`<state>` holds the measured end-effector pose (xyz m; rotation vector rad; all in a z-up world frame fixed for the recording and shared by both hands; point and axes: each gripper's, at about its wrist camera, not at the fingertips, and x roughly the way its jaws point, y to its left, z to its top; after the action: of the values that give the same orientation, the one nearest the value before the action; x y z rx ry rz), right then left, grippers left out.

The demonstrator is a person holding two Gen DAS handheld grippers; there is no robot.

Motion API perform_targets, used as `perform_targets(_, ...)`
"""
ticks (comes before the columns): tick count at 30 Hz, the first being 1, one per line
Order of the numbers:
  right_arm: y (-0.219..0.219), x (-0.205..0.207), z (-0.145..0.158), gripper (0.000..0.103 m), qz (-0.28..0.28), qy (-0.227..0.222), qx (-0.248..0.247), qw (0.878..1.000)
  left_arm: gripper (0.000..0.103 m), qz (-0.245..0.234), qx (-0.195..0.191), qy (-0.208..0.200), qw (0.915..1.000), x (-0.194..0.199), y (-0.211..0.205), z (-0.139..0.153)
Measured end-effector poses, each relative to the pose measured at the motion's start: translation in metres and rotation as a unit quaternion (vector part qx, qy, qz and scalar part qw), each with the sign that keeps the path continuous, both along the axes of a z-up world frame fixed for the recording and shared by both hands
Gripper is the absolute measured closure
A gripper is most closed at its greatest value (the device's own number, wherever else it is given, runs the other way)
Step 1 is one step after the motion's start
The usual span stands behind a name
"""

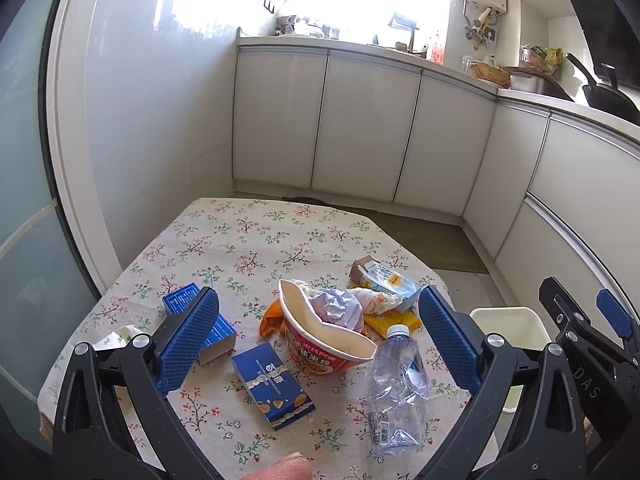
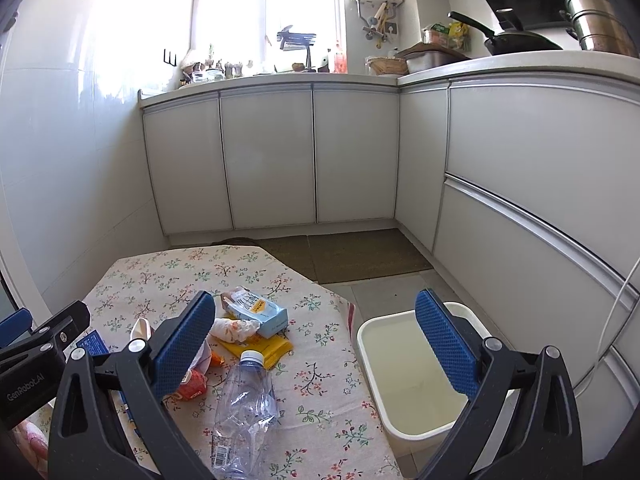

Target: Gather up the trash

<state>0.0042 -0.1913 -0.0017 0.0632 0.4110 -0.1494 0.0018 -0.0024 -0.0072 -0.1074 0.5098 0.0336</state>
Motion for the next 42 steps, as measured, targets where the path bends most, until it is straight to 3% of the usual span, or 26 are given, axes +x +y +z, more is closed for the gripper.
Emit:
perform_targets(10, 0.000, 0.000, -0.001, 0.006, 0.000, 0.001, 0.000, 1.000, 0.007, 0.003, -0.015, 0.003, 0.9999, 0.001, 0.002, -0.003)
perform_targets(21, 0.000, 0.001, -0.002, 0.006, 0.005, -0.004, 0.034, 0.999, 0.007, 0.008, -0.033, 0.015, 0.9993, 0.003, 0.005, -0.005)
perform_targets(31, 0.017, 0.024, 0.001, 0.006, 0.036, 0.047, 0.060, 0.996, 0.007, 0.037, -0.062, 0.047, 0.9963, 0.023, 0.031, -0.019)
perform_targets(38, 0.037, 0.061, 0.003, 0.006, 0.085, 0.121, 0.021, 0.989, 0.007, 0.074, -0.077, 0.126, 0.9863, 0.056, 0.078, -0.030)
perform_targets(42, 0.037, 0.081, 0.001, 0.006, 0.095, 0.136, -0.013, 0.986, 0.007, 0.093, -0.127, 0.170, 0.9727, 0.081, 0.117, -0.039)
